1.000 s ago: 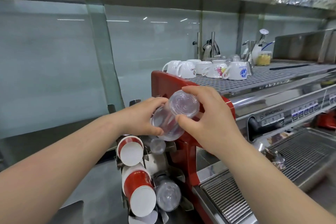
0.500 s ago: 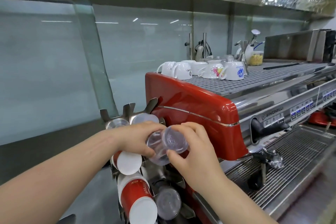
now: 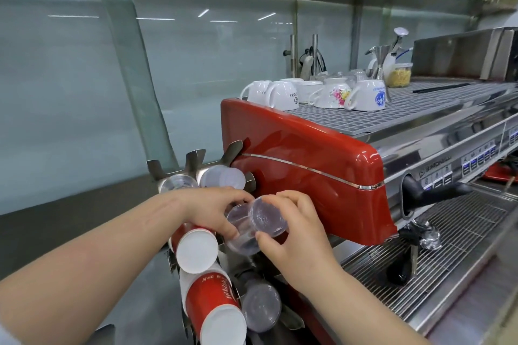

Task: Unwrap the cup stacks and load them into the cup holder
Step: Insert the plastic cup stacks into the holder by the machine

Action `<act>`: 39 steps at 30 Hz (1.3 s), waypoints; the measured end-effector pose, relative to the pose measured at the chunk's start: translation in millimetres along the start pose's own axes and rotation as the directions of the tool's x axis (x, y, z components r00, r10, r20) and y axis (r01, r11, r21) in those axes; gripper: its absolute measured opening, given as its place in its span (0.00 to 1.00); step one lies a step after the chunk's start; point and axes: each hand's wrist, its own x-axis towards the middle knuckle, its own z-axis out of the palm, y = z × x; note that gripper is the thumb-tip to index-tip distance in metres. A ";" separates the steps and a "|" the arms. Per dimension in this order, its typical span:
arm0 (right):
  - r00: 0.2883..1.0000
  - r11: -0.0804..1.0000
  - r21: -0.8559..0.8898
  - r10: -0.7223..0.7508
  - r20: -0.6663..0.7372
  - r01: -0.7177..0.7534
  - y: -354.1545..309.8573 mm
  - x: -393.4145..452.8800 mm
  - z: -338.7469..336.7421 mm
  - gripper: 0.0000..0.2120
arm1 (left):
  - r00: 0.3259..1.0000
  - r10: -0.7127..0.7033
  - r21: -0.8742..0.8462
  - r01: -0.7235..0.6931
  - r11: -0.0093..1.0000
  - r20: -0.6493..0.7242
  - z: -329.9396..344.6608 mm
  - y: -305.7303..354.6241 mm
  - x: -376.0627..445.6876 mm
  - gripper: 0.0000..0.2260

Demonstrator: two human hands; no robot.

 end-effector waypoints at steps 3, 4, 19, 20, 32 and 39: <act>1.000 1.000 0.012 -0.007 -0.016 0.007 4.3 2.7 6.1 0.25 | 1.000 0.008 -0.006 -0.008 1.000 0.002 -0.6 -2.9 2.0 0.32; 1.000 1.000 0.014 -0.013 -0.026 0.014 6.0 3.7 8.3 0.25 | 1.000 0.018 -0.010 -0.018 1.000 -0.005 -0.6 -4.4 2.9 0.32; 0.998 0.998 -0.053 -0.048 -0.027 0.046 30.9 18.5 43.1 0.28 | 0.997 -0.046 0.158 0.055 0.986 -0.062 -0.3 -10.6 5.4 0.30; 0.998 0.997 -0.053 -0.048 -0.028 0.047 32.5 19.8 44.4 0.27 | 0.997 -0.050 0.160 0.060 0.985 -0.067 0.5 -11.0 6.3 0.28; 0.999 0.998 -0.051 -0.037 -0.002 0.037 43.4 27.3 51.3 0.32 | 0.965 0.074 0.321 0.011 0.947 -0.252 0.6 -3.6 -5.8 0.26; 0.999 0.999 -0.027 -0.018 0.036 0.019 51.9 32.3 58.9 0.34 | 0.969 0.105 0.408 -0.005 0.913 -0.223 -1.9 0.8 -2.3 0.26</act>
